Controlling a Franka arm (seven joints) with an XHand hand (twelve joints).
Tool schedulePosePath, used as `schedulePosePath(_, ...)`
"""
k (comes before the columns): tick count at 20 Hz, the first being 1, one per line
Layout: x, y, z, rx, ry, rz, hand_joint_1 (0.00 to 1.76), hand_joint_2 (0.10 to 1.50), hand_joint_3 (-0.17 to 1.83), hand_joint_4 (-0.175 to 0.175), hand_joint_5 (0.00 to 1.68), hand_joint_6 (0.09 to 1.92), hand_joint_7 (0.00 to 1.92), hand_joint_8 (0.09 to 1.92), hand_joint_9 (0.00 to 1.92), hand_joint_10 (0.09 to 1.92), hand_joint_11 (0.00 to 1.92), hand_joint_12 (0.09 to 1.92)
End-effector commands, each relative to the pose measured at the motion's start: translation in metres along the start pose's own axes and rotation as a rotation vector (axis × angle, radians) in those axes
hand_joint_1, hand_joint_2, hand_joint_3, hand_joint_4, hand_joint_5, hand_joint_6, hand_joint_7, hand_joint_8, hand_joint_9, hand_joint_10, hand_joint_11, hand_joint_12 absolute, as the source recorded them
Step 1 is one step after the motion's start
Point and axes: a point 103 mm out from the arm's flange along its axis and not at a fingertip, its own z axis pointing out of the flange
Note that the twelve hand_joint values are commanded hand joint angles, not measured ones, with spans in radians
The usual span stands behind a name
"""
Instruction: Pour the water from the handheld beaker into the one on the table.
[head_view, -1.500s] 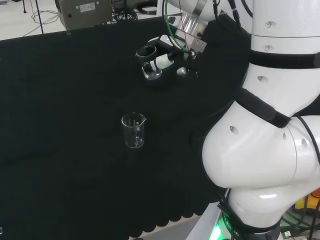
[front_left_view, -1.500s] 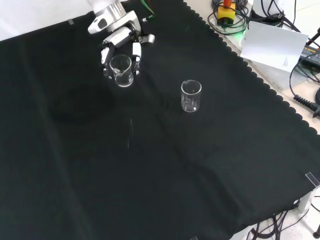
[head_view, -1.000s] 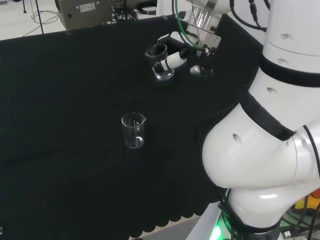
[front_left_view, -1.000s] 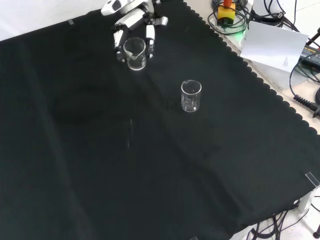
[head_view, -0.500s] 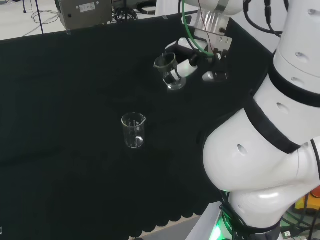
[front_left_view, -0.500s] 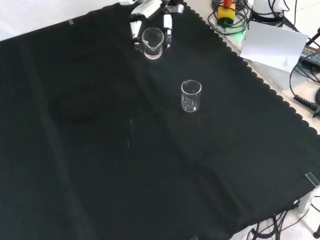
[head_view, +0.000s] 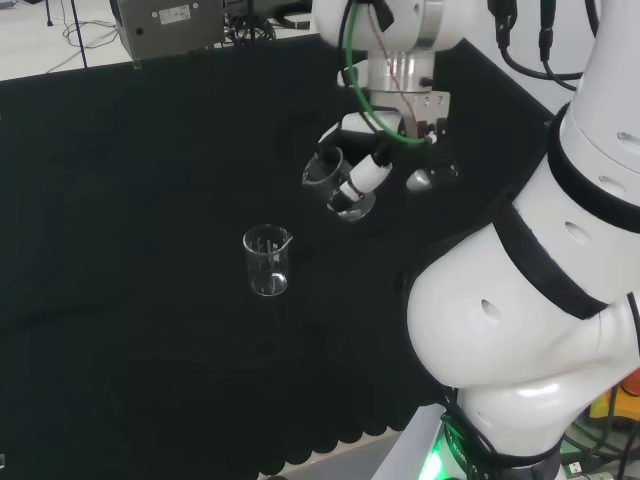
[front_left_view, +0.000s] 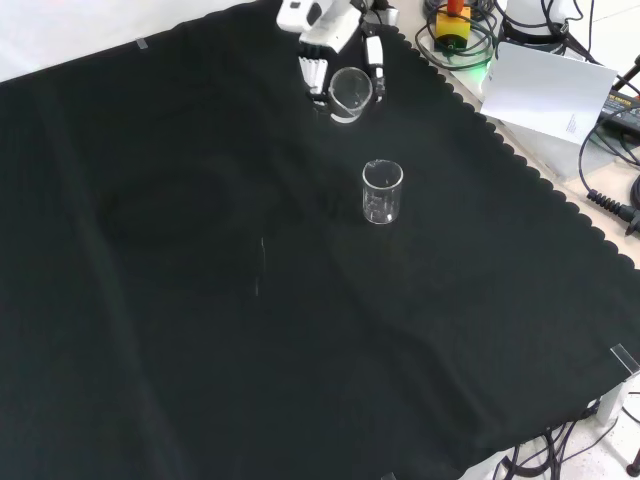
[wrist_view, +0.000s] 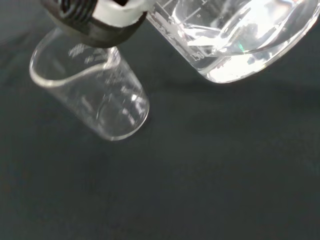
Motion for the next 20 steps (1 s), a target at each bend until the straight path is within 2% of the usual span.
schedulePosePath(1,0.026,0.003,0.014,0.093,-0.091,-0.019,1.27,1.14,-0.17,-0.099,0.97,1.04,1.24,0.76,1.35,0.99,1.14,1.04)
schedulePosePath(4,0.033,0.006,0.016,0.125,-0.121,-0.011,1.27,1.14,-0.17,-0.102,0.96,1.04,1.24,0.76,1.35,0.99,1.14,1.04)
schedulePosePath(12,0.038,0.016,0.022,0.200,-0.194,0.053,1.27,1.14,-0.17,-0.108,0.95,1.06,1.23,0.77,1.35,1.00,1.14,1.05)
schedulePosePath(20,0.045,0.026,0.023,0.251,-0.247,0.074,1.27,1.14,-0.17,-0.111,0.95,1.06,1.23,0.78,1.35,1.01,1.13,1.05)
